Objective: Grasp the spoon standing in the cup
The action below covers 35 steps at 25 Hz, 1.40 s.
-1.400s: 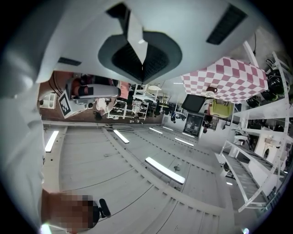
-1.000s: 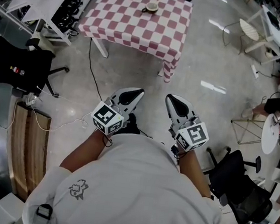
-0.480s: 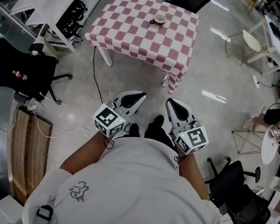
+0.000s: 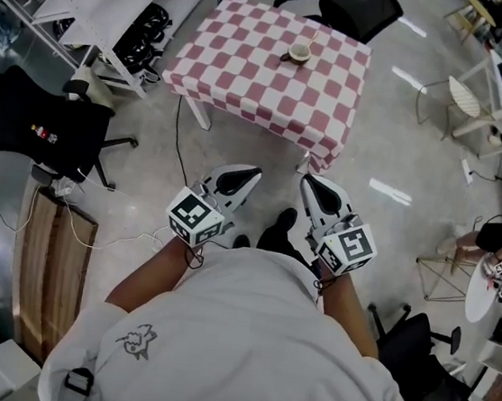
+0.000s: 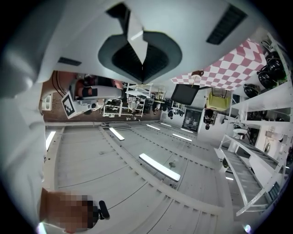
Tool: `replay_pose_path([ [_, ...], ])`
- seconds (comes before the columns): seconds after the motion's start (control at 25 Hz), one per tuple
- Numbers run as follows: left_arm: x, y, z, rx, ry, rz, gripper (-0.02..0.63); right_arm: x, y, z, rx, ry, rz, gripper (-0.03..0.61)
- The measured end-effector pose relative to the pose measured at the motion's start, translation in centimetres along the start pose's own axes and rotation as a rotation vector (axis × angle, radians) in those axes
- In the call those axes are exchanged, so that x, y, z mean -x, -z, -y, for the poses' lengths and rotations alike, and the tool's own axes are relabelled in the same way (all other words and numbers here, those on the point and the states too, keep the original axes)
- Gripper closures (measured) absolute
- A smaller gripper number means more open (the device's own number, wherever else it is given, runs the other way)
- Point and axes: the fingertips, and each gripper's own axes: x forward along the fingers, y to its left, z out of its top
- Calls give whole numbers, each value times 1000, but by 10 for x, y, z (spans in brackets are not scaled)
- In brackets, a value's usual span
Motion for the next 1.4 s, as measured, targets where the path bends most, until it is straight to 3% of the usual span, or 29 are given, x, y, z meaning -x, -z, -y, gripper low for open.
replay_pose_path([
  [0.56, -126, -41, -74, 1, -98, 54, 600, -35, -22, 136, -6, -52, -12, 546],
  [0.84, -197, -46, -73, -11, -78, 52, 600, -46, -31, 195, 11, -106, -20, 546],
  [1.12, -226, -45, -105, 7, -98, 21, 600, -66, -33, 237, -50, -97, -15, 546],
  [1.4, -244, -58, -150, 4, -65, 16, 600, -104, -47, 259, -81, -69, 0, 546],
])
